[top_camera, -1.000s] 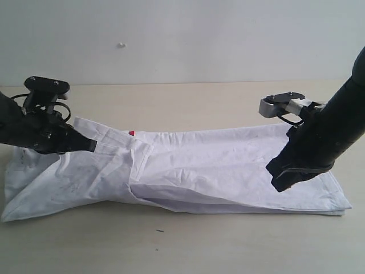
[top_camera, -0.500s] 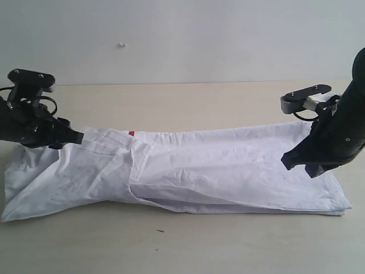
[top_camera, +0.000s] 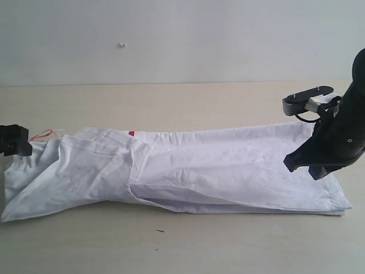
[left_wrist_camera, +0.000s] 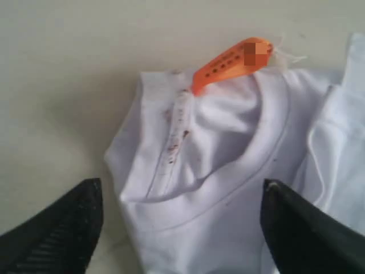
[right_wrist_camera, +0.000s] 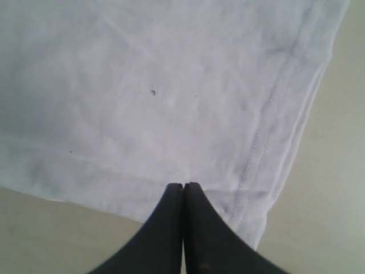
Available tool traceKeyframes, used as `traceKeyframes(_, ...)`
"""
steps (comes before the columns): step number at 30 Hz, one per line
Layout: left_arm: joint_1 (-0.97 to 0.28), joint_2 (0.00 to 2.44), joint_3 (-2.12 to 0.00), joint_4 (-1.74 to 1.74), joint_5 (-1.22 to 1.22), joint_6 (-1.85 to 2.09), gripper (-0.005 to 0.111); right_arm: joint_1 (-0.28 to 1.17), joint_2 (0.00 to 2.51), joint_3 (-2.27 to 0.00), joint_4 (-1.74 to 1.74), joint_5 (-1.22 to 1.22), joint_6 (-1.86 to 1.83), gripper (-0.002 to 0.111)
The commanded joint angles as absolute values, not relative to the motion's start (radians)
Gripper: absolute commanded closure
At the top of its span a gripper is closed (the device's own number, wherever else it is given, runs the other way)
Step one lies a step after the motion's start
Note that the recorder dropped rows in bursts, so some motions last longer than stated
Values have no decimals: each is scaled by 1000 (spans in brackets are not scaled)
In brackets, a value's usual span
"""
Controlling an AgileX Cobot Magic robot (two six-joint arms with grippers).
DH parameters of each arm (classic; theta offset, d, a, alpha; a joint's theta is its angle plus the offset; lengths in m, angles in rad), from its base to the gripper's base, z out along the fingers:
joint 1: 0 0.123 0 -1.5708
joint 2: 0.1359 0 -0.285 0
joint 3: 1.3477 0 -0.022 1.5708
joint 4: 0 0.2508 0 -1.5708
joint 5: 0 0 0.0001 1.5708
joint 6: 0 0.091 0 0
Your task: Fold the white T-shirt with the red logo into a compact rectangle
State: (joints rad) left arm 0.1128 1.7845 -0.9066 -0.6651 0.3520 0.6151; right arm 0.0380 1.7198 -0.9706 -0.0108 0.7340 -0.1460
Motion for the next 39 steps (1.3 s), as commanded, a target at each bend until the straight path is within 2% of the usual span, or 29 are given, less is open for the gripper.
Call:
traceKeyframes(1,166,1775,-915,-673,407,591,32,35,1710,-965,0,753,-147,108)
traceKeyframes(11,200,1904,-1054,-687,722,605,32,35,1710,-965,26,767,-156,108)
traceKeyframes(25,298,1936,-1058,-748,707,600,32,35,1710,-965,26,756,-156,108)
traceKeyframes(39,300,2008,-1058,-820,773,676,33,35,1710,-965,26,764,-156,108)
